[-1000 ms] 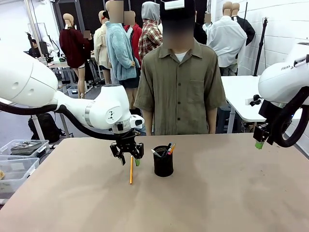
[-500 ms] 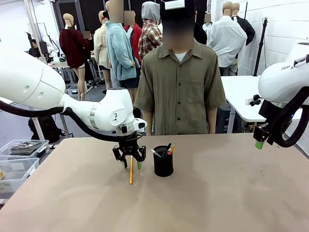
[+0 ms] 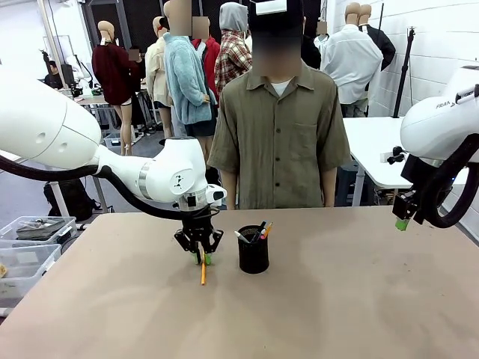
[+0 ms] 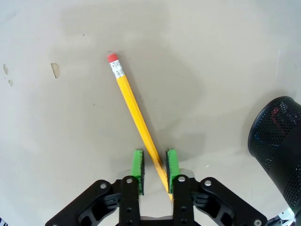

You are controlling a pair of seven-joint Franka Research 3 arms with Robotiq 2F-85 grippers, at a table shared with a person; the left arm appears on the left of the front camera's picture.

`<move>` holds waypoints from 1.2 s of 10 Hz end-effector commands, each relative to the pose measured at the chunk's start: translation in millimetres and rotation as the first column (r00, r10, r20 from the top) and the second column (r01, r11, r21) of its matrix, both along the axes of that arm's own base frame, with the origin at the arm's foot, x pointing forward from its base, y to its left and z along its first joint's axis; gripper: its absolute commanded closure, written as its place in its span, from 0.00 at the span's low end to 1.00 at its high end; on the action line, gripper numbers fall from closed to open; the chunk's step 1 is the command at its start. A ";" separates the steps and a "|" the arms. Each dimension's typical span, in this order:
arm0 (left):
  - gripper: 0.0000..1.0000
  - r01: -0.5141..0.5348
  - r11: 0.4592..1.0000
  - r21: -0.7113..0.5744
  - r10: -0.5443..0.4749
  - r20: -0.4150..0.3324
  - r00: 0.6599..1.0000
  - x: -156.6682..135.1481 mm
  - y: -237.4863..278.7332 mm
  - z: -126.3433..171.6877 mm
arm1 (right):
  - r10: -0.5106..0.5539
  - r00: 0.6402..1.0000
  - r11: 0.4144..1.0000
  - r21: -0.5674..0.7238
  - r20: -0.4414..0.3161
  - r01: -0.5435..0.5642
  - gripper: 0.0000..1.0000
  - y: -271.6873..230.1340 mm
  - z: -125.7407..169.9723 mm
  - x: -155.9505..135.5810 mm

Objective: Place the pens into the pen holder.
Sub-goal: Pick up a writing instrument from the table and place it into the Pen holder.

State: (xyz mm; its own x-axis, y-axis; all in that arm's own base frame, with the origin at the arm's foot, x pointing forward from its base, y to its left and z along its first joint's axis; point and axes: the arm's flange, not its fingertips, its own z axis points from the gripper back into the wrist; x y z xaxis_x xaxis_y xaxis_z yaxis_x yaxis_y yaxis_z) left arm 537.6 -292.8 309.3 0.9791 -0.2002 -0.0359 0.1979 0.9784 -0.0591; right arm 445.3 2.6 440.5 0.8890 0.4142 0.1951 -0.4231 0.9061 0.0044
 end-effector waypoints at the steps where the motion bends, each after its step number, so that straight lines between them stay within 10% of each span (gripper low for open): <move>1: 1.00 -0.026 0.998 0.048 0.025 0.012 1.000 -5.0 -2.7 -2.0 | 0.005 1.000 1.000 -0.031 0.012 -0.005 0.40 -0.7 -2.7 -1.2; 8: 1.00 0.029 0.998 -0.057 -0.021 0.148 0.989 -32.6 48.6 43.9 | 0.005 1.000 1.000 -0.031 0.012 -0.005 0.40 -0.7 -2.7 -1.2; 12: 1.00 0.372 0.873 -0.317 -0.185 0.491 0.851 -47.7 92.8 71.4 | 0.005 1.000 1.000 -0.031 0.012 -0.005 0.40 -0.7 -2.7 -1.2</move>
